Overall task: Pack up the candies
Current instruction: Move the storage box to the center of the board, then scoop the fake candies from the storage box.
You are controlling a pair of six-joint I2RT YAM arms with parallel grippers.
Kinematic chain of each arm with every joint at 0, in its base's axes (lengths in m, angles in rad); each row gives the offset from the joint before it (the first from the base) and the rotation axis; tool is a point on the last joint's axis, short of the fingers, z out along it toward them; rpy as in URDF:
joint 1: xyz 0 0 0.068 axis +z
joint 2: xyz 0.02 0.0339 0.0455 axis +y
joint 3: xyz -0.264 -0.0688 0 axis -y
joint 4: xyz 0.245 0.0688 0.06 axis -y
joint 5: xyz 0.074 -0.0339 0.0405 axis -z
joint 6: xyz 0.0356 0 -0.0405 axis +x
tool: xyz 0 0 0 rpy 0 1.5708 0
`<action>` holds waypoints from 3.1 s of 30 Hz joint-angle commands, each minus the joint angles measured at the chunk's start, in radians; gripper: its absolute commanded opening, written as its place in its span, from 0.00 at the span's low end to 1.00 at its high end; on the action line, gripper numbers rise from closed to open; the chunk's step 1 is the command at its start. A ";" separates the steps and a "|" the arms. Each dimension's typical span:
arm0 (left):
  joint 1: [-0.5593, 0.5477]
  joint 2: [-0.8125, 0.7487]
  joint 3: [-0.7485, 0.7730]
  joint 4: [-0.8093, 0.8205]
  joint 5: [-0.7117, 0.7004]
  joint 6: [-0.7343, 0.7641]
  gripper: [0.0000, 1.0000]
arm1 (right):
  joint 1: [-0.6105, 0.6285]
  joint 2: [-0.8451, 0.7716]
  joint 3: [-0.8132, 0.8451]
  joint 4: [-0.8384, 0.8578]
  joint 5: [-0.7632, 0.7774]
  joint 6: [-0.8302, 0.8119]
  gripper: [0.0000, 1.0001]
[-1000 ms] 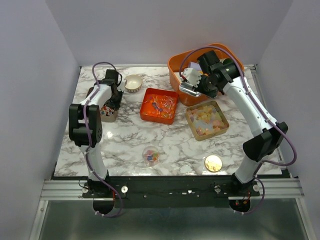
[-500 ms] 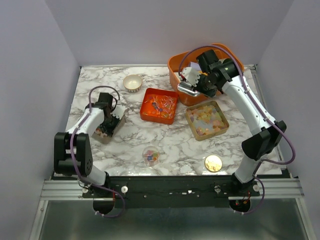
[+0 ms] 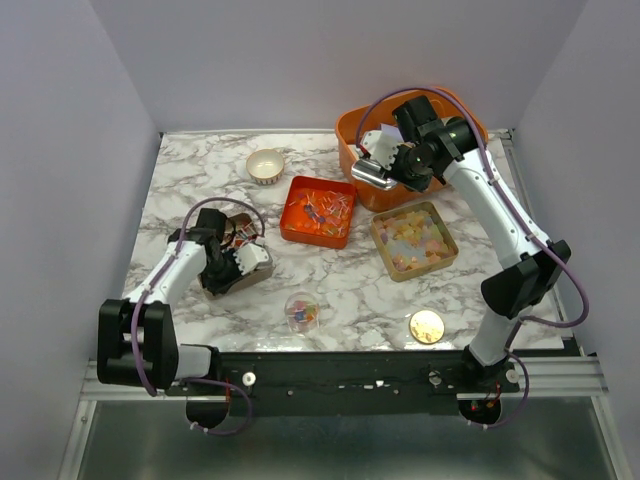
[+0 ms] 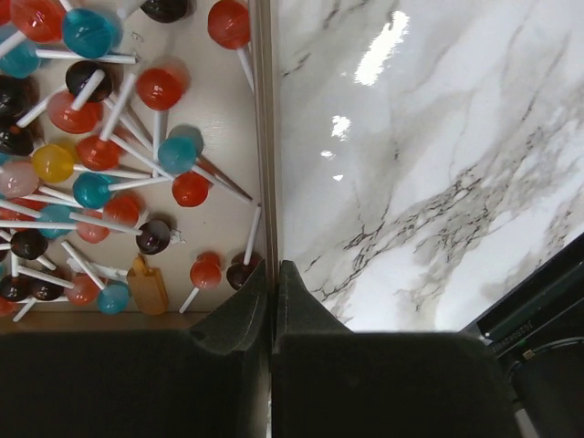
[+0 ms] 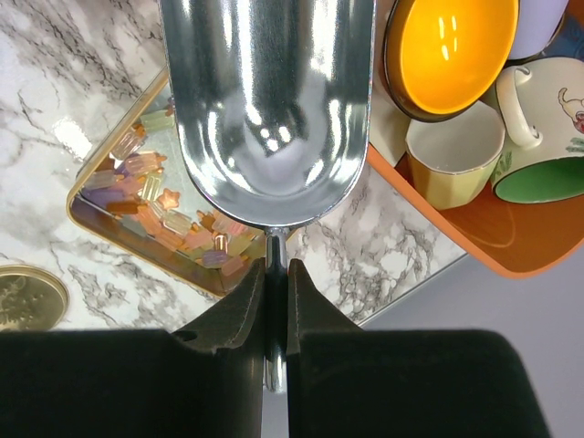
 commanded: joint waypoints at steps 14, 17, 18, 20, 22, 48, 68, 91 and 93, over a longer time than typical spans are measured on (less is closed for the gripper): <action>-0.271 -0.005 -0.029 0.003 0.114 0.285 0.09 | -0.005 -0.037 -0.023 -0.014 0.012 0.007 0.01; -0.323 0.034 -0.003 0.007 0.121 0.266 0.08 | -0.003 -0.037 -0.023 -0.014 0.013 0.005 0.01; -0.343 0.044 0.010 0.004 0.124 0.263 0.08 | -0.003 -0.037 -0.023 -0.015 0.015 0.005 0.01; -0.354 0.049 0.013 -0.006 0.121 0.262 0.09 | -0.005 -0.039 -0.023 -0.015 0.013 0.005 0.01; -0.355 0.047 0.004 0.000 0.107 0.266 0.09 | -0.003 -0.039 -0.025 -0.014 0.018 0.005 0.01; -0.506 0.063 0.264 0.106 0.193 -0.062 0.67 | -0.003 -0.084 -0.123 0.023 -0.024 -0.071 0.01; -0.035 0.173 0.350 0.924 0.702 -1.436 0.74 | 0.096 -0.076 -0.168 0.237 -0.292 -0.364 0.01; 0.208 -0.055 -0.198 0.688 0.343 -1.872 0.00 | 0.371 0.145 -0.275 0.327 0.587 -1.223 0.01; 0.208 -0.089 -0.242 0.702 0.354 -1.924 0.00 | 0.405 0.173 -0.266 0.333 0.660 -1.237 0.01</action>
